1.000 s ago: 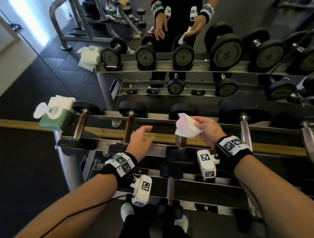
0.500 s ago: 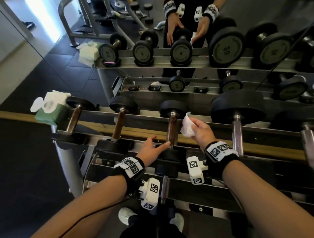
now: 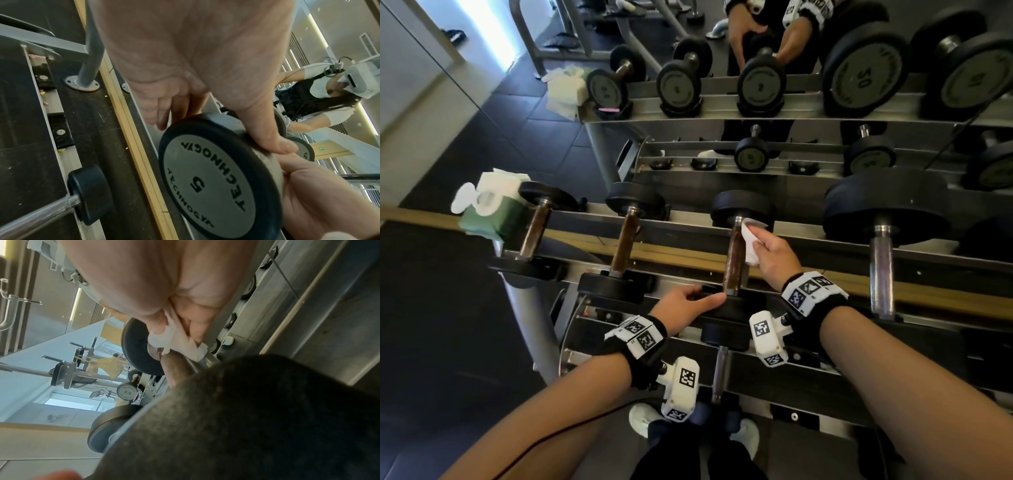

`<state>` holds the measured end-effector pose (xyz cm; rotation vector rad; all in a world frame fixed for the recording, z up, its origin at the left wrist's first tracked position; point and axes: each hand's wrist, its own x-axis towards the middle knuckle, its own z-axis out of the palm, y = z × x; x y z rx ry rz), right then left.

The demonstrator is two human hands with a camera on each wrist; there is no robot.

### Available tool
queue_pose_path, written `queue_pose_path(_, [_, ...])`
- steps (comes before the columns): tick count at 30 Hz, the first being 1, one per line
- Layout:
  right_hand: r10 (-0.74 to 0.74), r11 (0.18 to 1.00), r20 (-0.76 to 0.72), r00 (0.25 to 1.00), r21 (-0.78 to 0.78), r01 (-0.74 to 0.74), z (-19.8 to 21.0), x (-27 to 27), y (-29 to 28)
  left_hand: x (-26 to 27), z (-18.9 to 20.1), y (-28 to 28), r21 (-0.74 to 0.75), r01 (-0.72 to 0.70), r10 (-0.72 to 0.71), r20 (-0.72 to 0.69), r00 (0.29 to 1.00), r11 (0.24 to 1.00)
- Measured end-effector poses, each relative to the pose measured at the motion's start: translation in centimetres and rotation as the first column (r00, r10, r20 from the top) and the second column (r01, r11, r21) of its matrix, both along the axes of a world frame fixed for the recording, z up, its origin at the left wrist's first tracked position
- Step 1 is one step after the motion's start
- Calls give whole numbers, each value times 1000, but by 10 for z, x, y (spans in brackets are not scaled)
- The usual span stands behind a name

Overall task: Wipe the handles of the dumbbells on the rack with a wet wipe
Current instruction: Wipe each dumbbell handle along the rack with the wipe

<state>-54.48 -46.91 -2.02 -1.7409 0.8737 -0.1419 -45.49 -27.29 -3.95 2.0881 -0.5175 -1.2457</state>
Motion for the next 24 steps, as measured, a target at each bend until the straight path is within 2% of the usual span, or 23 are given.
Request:
queue_pose_path(6, [62, 998, -54, 997, -14, -63, -3, 0, 2, -7, -2, 2, -99, -17, 18, 13, 1000, 995])
queue_pose_path(9, [97, 995, -67, 993, -20, -99, -4, -11, 13, -9, -9, 1, -101, 26, -22, 35, 999, 994])
queue_pose_path(13, [177, 984, -32, 984, 28, -176, -6, -30, 24, -7, -17, -1, -115, 56, -63, -52, 997, 992])
queue_pose_path(18, [14, 999, 25, 1000, -51, -12, 7, -17, 1, -4, -20, -1, -157, 59, -75, -99, 992, 986])
queue_pose_path(21, [45, 998, -5, 999, -43, -45, 7, -2, -3, -8, -21, 1, -195, 7, -27, -99, 995, 981])
queue_pose_path(24, [106, 993, -96, 990, -39, -110, 1, 0, 11, -12, -22, 1, -224, -10, -12, -93, 996, 974])
